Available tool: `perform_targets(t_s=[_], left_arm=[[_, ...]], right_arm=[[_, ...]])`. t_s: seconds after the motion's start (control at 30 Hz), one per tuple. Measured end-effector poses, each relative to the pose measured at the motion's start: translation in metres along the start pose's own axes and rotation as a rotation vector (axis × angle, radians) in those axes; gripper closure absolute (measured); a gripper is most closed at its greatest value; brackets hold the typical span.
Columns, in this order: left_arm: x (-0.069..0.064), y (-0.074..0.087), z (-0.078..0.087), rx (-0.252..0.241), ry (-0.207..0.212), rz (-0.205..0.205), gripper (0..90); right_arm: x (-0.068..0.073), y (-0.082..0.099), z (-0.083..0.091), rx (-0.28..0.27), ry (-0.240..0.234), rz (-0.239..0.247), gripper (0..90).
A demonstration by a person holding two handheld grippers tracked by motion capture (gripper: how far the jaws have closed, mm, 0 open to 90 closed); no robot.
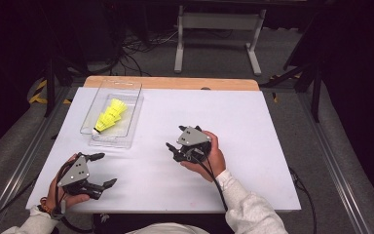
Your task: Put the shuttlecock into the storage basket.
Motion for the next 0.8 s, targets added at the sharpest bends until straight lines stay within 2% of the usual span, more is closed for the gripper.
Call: perform_targets(t_s=[0.27, 0.43, 0.8], left_arm=[[0.0, 0.0, 0.0, 0.0, -0.002, -0.005, 8.0], [0.001, 0.0, 0.001, 0.003, -0.003, -0.01, 8.1], [0.0, 0.0, 0.0, 0.006, 0.0, -0.007, 8.1]], right_arm=[[-0.002, 0.005, 0.005, 0.0, 0.001, -0.002, 26.9], [-0.001, 0.007, 0.007, -0.004, 0.0, 0.017, 24.3], [0.003, 0.012, 0.01, -0.029, 0.012, 0.008, 15.7]])
Point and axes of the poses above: each handheld gripper's, and its own axes: z roughly backward along the jaws, y roughly out of its underside, x roughly to its left, the point moved 5 cm from there along -z, roughly forward along the jaws, and after that the axes turned 2 degrees about -x, right-handed, at the moved point
